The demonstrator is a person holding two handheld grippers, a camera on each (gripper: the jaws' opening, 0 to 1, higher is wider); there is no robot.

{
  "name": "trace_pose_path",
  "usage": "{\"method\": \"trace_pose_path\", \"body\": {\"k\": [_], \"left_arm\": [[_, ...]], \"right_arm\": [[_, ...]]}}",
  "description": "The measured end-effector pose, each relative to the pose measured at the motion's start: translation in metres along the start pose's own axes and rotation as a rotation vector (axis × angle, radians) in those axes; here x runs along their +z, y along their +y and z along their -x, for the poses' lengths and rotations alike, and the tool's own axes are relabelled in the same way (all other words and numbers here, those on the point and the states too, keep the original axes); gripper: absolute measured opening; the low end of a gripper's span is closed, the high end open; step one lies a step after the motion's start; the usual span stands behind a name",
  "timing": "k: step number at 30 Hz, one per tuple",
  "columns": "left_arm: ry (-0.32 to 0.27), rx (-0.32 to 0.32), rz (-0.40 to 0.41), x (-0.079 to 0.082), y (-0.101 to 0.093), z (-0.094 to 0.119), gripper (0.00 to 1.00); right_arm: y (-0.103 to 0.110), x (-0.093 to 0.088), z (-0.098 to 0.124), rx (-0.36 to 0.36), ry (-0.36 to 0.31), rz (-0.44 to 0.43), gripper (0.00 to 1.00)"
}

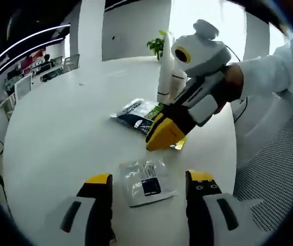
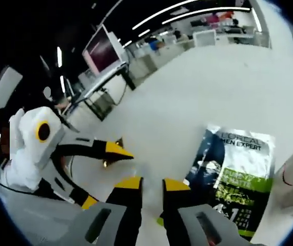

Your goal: Arrange the skincare products in the storage area until every visible bottle or jar stands upright without overlapping.

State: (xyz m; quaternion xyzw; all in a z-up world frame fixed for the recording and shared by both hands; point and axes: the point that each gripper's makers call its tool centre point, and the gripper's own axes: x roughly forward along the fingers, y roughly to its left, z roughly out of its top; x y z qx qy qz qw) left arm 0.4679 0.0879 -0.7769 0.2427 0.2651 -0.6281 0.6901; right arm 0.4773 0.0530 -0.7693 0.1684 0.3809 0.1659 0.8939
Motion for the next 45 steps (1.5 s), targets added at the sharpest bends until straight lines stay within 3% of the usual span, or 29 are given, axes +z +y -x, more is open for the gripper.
{"method": "trace_pose_path", "body": {"k": [8,13,16,21,26,30,38,45], "left_arm": [[0.096,0.039,-0.043,-0.009,-0.001,-0.009,0.53],[0.093,0.042,0.033,-0.009,0.001,-0.007,0.52],[0.079,0.052,0.002,-0.002,0.006,-0.004,0.38],[0.086,0.052,0.01,-0.001,0.006,0.001,0.37],[0.054,0.054,0.037,-0.004,0.006,0.005,0.38],[0.014,0.042,0.126,-0.005,0.008,0.009,0.37],[-0.052,0.022,0.227,-0.01,0.007,0.012,0.37],[-0.104,0.011,0.301,-0.01,0.007,0.012,0.37]], "right_arm": [[0.004,0.008,0.012,0.009,-0.022,0.023,0.08],[0.002,0.007,0.015,0.009,-0.026,0.021,0.08],[-0.001,0.006,0.015,0.005,-0.022,0.014,0.08],[-0.004,-0.001,0.014,-0.003,0.007,0.035,0.1],[-0.001,-0.01,0.01,0.024,0.04,0.028,0.15],[0.002,-0.015,0.007,0.04,0.065,0.038,0.18],[0.011,-0.018,-0.003,0.08,0.077,-0.041,0.24],[0.017,-0.02,-0.013,0.089,0.09,-0.064,0.2]]}}
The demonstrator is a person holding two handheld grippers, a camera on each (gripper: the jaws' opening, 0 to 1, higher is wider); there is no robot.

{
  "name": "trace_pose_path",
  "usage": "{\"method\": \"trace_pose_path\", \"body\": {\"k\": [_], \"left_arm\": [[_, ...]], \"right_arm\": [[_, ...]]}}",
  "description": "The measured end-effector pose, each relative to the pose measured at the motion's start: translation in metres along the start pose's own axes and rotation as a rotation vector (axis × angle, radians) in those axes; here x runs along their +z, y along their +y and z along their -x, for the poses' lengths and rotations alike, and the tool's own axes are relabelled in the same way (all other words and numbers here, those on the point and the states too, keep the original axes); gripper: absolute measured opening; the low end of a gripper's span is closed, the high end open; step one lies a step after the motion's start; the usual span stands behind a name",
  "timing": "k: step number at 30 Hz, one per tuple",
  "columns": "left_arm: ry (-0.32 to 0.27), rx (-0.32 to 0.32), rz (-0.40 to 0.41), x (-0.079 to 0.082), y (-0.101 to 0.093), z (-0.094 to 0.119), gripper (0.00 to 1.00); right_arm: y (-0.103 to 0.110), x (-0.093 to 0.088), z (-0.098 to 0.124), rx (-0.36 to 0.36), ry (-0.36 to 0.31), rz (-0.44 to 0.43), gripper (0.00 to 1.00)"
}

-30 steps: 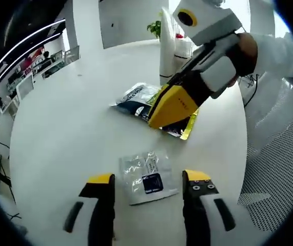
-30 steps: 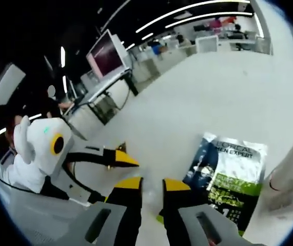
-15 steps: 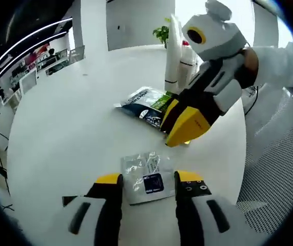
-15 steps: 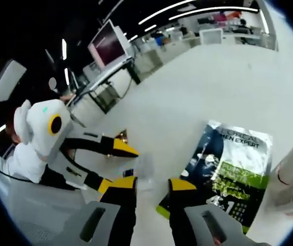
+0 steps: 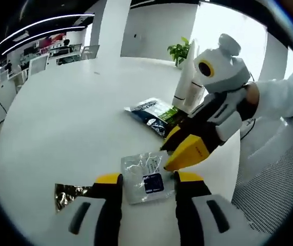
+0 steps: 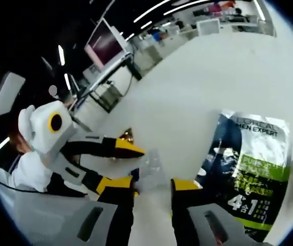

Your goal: Arrange the skincare products in the storage area until every visible bottle or jar stands upright without overlapping.

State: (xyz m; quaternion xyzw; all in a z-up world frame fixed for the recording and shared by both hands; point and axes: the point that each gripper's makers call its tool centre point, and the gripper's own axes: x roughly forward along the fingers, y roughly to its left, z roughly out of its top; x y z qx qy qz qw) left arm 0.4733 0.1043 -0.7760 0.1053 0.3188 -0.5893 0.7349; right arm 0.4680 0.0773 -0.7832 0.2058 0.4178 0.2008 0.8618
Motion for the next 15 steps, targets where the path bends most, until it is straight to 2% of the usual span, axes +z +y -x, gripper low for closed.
{"method": "trace_pose_path", "body": {"k": [4,10,12,15], "left_arm": [[-0.02,-0.013,0.016,-0.001,-0.0015,0.0002,0.37],[-0.026,-0.013,0.008,-0.0014,-0.0005,-0.0005,0.37],[-0.032,-0.013,0.01,-0.0003,0.0004,-0.0009,0.37],[-0.036,-0.016,0.014,0.0013,0.0006,-0.002,0.37]], "right_arm": [[-0.0008,-0.0008,-0.0048,-0.006,0.003,-0.026,0.11],[-0.0017,0.0046,-0.006,0.001,-0.034,-0.126,0.01],[-0.0003,0.0069,-0.0044,0.016,-0.045,-0.16,0.0],[0.0052,0.0066,-0.0017,0.038,-0.043,-0.161,0.0]]}}
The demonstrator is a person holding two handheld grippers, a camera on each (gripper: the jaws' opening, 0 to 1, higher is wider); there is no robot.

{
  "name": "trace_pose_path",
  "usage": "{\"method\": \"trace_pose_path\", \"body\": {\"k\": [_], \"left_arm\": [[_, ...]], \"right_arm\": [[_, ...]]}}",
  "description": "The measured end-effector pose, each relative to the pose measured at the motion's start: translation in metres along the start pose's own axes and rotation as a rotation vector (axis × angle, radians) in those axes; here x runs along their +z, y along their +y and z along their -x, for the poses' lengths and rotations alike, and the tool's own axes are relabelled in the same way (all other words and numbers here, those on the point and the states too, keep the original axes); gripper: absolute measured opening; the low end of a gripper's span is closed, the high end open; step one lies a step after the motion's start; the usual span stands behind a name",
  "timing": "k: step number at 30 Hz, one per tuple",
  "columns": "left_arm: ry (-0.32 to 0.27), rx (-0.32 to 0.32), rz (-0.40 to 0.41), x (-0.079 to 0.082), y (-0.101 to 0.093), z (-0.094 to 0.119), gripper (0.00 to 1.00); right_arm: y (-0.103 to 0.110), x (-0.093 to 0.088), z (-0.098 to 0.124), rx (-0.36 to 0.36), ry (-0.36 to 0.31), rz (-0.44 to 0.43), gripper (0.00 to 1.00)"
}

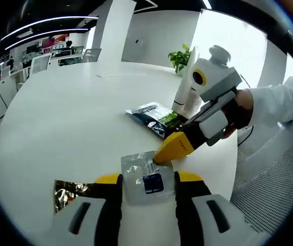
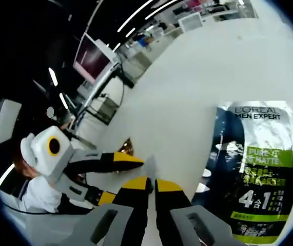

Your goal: Arrange the skincare products in the storage area until every visible bottle or jar stands upright without overlapping.

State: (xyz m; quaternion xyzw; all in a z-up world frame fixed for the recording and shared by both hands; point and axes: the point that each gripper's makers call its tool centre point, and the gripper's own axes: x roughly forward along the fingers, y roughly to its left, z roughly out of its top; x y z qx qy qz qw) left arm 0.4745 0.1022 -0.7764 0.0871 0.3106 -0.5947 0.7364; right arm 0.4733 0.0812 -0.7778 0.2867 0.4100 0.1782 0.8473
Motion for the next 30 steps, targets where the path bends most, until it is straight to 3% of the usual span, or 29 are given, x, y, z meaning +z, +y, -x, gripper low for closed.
{"method": "trace_pose_path", "body": {"k": [5,10,14,18,21,24,28,30], "left_arm": [[-0.03,0.003,-0.019,0.008,0.001,0.001,0.38],[-0.078,0.039,0.039,0.021,0.01,0.005,0.36],[-0.179,0.017,0.203,0.037,0.013,0.01,0.38],[-0.334,-0.033,0.449,0.062,0.017,0.022,0.38],[-0.406,-0.059,0.612,0.071,0.023,0.026,0.37],[-0.459,-0.124,0.673,0.082,0.018,0.03,0.3],[-0.534,-0.266,0.793,0.103,0.001,0.035,0.31],[-0.543,-0.285,0.799,0.108,-0.003,0.035,0.27]], "right_arm": [[0.006,0.011,0.006,0.009,-0.053,-0.007,0.0],[0.011,0.025,0.016,-0.002,-0.109,0.017,0.0],[0.015,0.036,0.028,-0.005,-0.146,0.057,0.0],[0.026,0.051,0.045,0.029,-0.211,0.041,0.0],[0.036,0.061,0.059,0.053,-0.252,0.039,0.0],[0.045,0.069,0.071,0.07,-0.292,0.042,0.0],[0.055,0.077,0.087,0.101,-0.342,0.025,0.0],[0.057,0.079,0.093,0.109,-0.362,0.018,0.0]]}}
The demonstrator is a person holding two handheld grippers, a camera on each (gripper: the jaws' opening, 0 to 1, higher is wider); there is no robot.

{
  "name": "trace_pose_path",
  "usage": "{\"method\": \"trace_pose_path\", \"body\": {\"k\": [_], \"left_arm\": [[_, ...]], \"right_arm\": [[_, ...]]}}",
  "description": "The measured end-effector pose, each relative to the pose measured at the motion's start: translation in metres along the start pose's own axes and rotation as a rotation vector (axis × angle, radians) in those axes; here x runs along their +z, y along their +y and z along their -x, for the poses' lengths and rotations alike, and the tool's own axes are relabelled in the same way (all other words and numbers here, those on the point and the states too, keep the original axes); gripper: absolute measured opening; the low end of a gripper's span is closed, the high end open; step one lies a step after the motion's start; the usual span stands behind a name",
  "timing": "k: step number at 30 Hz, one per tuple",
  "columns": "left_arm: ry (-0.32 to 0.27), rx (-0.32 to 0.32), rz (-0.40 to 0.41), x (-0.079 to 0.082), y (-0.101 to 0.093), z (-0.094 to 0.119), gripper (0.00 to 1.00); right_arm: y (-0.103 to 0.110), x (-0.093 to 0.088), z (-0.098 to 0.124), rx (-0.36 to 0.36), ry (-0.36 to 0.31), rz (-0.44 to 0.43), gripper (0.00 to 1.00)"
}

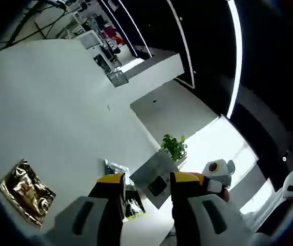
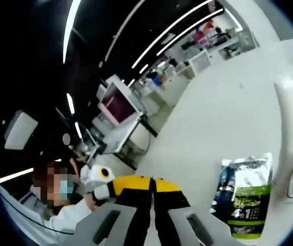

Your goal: Arrange the skincare products in the storage area until every visible bottle or jar stands upright without overlapping.

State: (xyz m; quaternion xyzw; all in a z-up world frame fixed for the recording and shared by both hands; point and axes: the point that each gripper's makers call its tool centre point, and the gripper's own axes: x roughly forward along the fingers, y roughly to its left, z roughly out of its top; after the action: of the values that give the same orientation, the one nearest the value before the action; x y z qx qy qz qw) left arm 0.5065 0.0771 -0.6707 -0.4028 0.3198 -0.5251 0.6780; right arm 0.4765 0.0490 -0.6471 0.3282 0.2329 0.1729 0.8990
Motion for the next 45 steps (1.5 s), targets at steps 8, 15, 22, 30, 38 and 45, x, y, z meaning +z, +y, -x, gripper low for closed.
{"method": "trace_pose_path", "body": {"k": [8,15,22,30,38,45], "left_arm": [[0.018,0.006,0.021,-0.005,-0.002,-0.003,0.12],[0.028,0.026,-0.001,-0.004,0.002,-0.001,0.0],[0.077,0.098,-0.043,-0.008,0.016,0.001,0.0],[0.132,0.204,-0.098,-0.013,0.043,0.007,0.0],[0.09,0.19,-0.104,-0.008,0.044,0.011,0.01],[0.137,0.115,-0.042,-0.024,0.035,0.003,0.27]], "right_arm": [[-0.005,0.0,0.012,0.004,-0.04,-0.063,0.0],[-0.018,-0.017,0.015,-0.042,0.015,-0.035,0.0],[-0.024,-0.036,0.008,-0.084,0.087,0.054,0.0],[-0.034,-0.056,-0.006,-0.11,0.165,0.108,0.0],[-0.028,-0.046,-0.008,-0.09,0.112,0.075,0.0],[-0.024,-0.033,-0.005,-0.071,0.069,0.054,0.0]]}}
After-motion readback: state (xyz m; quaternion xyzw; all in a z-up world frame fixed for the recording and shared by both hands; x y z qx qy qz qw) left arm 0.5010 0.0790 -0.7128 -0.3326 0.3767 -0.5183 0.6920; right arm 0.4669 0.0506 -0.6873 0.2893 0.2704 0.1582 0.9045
